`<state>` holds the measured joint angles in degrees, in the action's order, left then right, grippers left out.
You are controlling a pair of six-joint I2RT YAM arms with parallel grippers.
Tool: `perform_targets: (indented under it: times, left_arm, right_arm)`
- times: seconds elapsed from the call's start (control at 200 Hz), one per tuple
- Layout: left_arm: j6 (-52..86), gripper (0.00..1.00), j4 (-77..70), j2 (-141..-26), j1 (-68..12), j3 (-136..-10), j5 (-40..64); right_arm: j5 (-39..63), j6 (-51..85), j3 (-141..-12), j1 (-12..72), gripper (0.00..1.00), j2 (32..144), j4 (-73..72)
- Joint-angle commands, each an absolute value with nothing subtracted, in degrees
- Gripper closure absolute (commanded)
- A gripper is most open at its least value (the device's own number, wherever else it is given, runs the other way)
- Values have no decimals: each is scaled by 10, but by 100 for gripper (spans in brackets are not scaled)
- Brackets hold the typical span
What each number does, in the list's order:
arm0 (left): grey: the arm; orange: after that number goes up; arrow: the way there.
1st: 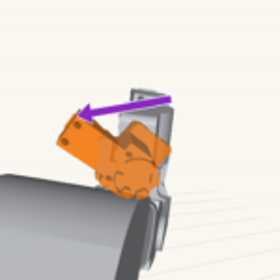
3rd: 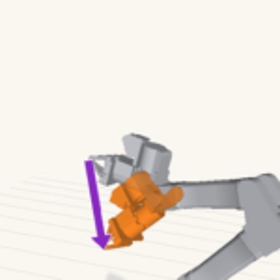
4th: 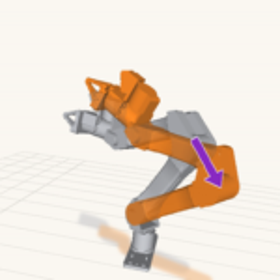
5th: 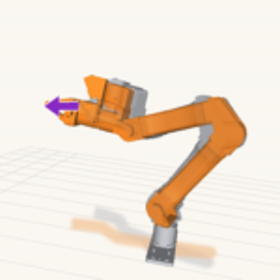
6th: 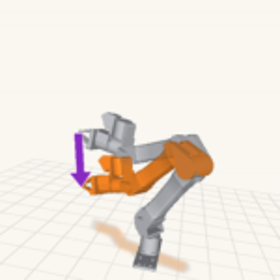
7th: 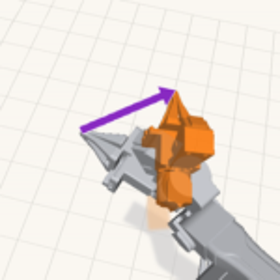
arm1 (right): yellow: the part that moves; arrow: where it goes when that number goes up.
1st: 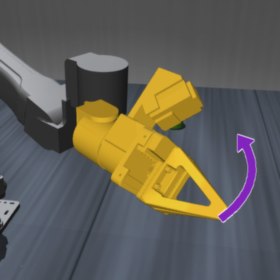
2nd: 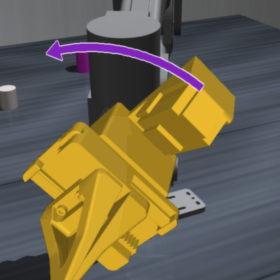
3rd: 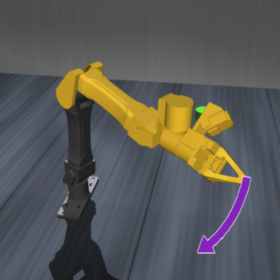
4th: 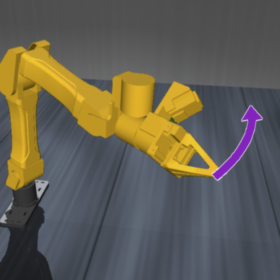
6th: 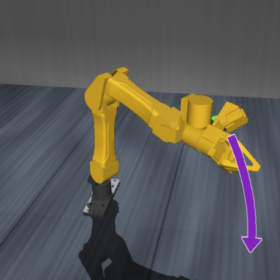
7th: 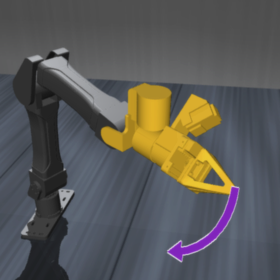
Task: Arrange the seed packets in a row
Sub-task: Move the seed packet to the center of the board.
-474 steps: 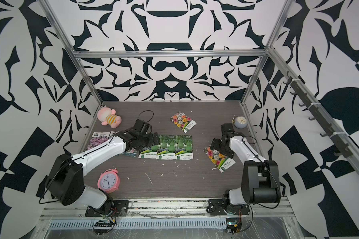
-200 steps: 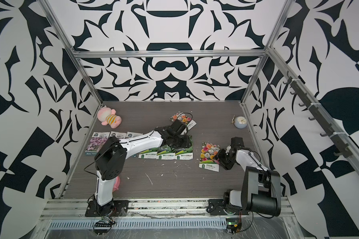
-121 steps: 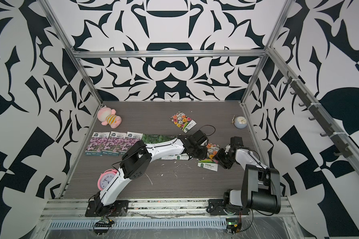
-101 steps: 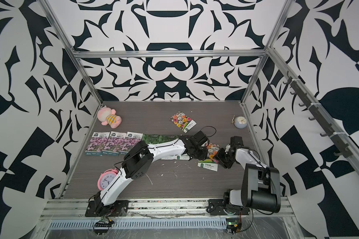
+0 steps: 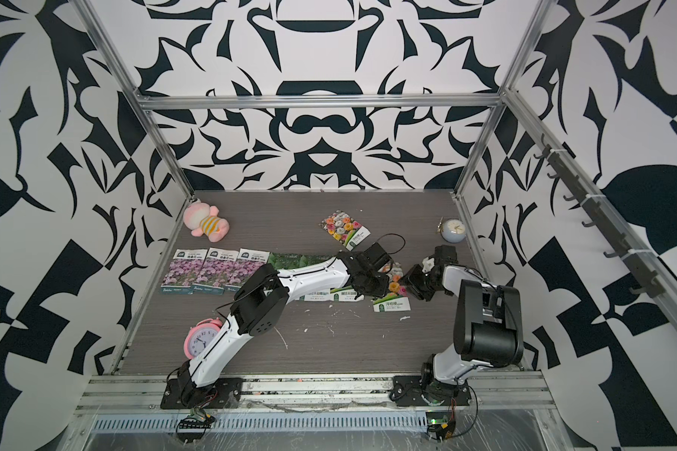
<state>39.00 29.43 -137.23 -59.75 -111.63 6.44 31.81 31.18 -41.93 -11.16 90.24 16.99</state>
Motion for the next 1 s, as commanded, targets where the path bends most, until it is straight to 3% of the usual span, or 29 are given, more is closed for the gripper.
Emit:
perform_targets:
  times: [0.0, 0.995]
  left_arm:
    - [391, 73, 323, -1388, -586, -1123, 45]
    - [383, 75, 321, -1366, -557, -1087, 30]
  right_arm:
    - [312, 311, -427, -108, 59, 935, 169]
    - [317, 319, -439, -91, 64, 968, 156]
